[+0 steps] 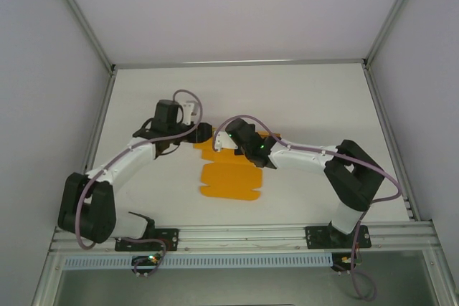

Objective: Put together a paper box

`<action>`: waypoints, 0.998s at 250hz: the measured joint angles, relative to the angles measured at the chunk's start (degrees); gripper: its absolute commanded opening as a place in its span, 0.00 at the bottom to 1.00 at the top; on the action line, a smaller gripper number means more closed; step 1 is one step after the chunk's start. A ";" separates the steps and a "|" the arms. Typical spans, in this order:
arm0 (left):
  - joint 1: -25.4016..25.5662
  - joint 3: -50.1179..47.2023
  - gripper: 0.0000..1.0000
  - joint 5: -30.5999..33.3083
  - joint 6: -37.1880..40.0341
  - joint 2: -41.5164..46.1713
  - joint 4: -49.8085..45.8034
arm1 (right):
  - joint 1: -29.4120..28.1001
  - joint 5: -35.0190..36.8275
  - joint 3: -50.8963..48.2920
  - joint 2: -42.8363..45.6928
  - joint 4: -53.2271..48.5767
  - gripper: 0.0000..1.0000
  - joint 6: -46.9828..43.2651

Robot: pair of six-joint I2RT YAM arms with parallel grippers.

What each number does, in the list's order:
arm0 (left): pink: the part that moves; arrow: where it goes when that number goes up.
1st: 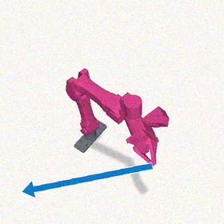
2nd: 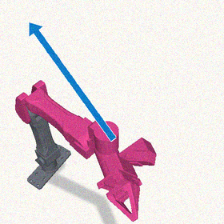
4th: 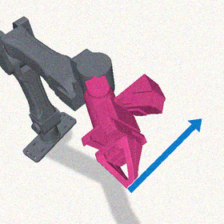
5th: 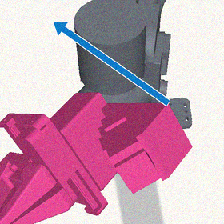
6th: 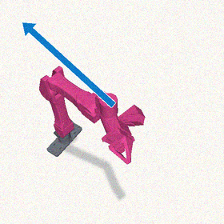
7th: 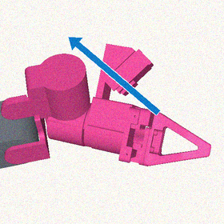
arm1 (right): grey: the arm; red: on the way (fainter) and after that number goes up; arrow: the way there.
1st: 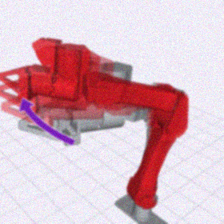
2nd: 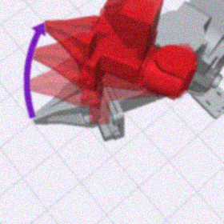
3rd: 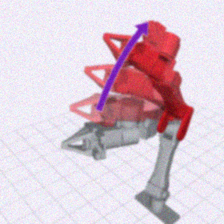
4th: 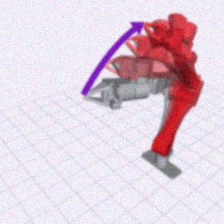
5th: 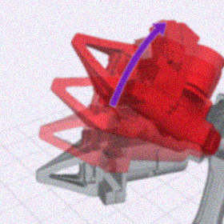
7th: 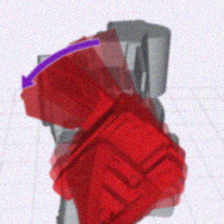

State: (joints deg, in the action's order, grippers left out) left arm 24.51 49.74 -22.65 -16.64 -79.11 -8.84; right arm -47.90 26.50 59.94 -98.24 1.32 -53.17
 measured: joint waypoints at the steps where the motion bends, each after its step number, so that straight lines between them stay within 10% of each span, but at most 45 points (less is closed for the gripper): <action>1: 0.09 0.09 0.58 0.02 0.13 -0.09 -0.07 | 0.02 -0.02 0.00 0.02 -0.04 0.00 0.02; 60: 2.54 1.60 0.55 4.02 7.78 -2.95 -3.56 | 0.28 -1.86 0.00 1.73 -1.66 0.00 1.14; 129: 5.29 2.16 0.06 6.78 10.34 -5.44 -3.10 | 1.14 -2.91 0.00 2.19 -3.52 0.10 3.28; 250: 6.54 1.22 0.00 15.23 10.58 -5.27 1.57 | 4.92 -3.19 -3.61 7.98 -7.37 0.09 5.84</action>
State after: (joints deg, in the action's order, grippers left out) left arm 31.05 50.96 -7.42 -6.07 -84.38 -7.27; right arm -42.98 23.31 56.34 -90.26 -6.04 -47.33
